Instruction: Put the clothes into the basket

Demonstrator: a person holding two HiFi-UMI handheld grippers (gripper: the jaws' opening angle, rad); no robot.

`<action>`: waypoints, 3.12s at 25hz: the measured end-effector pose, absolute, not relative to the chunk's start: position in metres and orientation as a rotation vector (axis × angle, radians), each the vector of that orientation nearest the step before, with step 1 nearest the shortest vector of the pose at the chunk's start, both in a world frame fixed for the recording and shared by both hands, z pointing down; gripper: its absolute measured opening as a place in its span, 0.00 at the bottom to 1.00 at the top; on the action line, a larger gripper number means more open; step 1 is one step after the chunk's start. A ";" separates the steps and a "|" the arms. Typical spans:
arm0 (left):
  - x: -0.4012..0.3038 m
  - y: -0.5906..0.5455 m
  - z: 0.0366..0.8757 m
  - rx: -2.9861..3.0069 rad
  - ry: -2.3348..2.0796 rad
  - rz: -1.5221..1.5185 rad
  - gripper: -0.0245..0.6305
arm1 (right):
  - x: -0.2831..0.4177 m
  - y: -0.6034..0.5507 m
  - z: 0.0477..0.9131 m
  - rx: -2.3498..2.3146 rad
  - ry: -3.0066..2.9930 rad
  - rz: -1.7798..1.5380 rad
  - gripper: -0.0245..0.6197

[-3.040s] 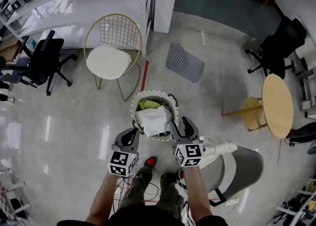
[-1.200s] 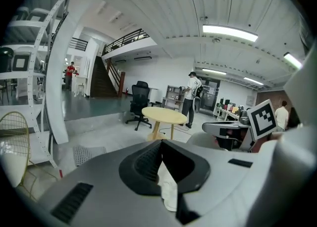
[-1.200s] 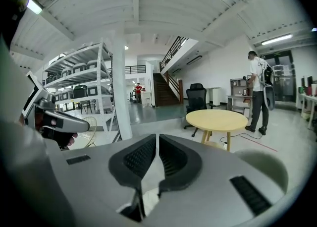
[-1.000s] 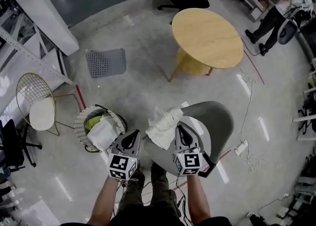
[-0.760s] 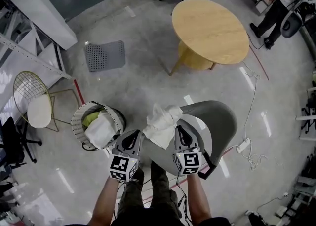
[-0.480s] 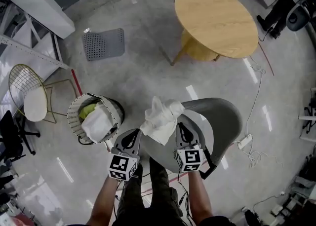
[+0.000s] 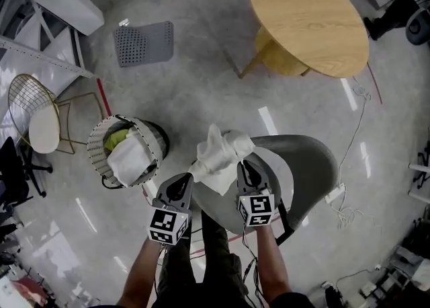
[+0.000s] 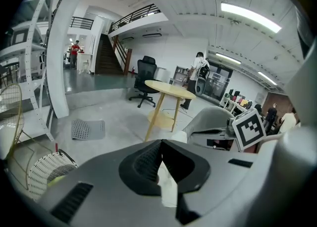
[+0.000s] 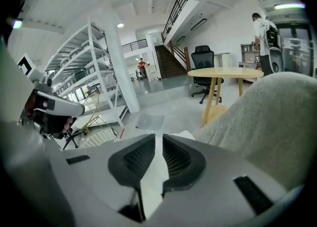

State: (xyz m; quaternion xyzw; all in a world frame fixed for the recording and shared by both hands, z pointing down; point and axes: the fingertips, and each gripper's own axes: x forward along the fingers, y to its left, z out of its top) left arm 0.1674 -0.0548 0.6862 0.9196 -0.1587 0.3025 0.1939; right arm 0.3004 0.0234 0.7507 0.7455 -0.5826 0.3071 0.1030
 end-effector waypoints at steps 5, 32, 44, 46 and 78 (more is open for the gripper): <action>0.172 -0.054 0.691 2.564 -0.455 0.858 0.05 | 0.302 0.020 0.771 2.134 -1.750 0.972 0.32; 0.160 -0.045 0.707 2.499 -0.522 0.899 0.05 | 0.314 0.004 0.826 2.053 -1.660 1.069 0.53; 0.154 -0.045 0.705 2.499 -0.537 0.899 0.05 | 0.300 -0.002 0.827 2.013 -1.712 1.104 0.25; 0.151 -0.043 0.704 2.499 -0.537 0.897 0.05 | 0.298 -0.002 0.827 2.005 -1.722 1.112 0.22; 0.080 -0.070 0.581 2.666 -0.625 0.691 0.05 | 0.284 0.003 0.634 2.306 -1.801 0.807 0.16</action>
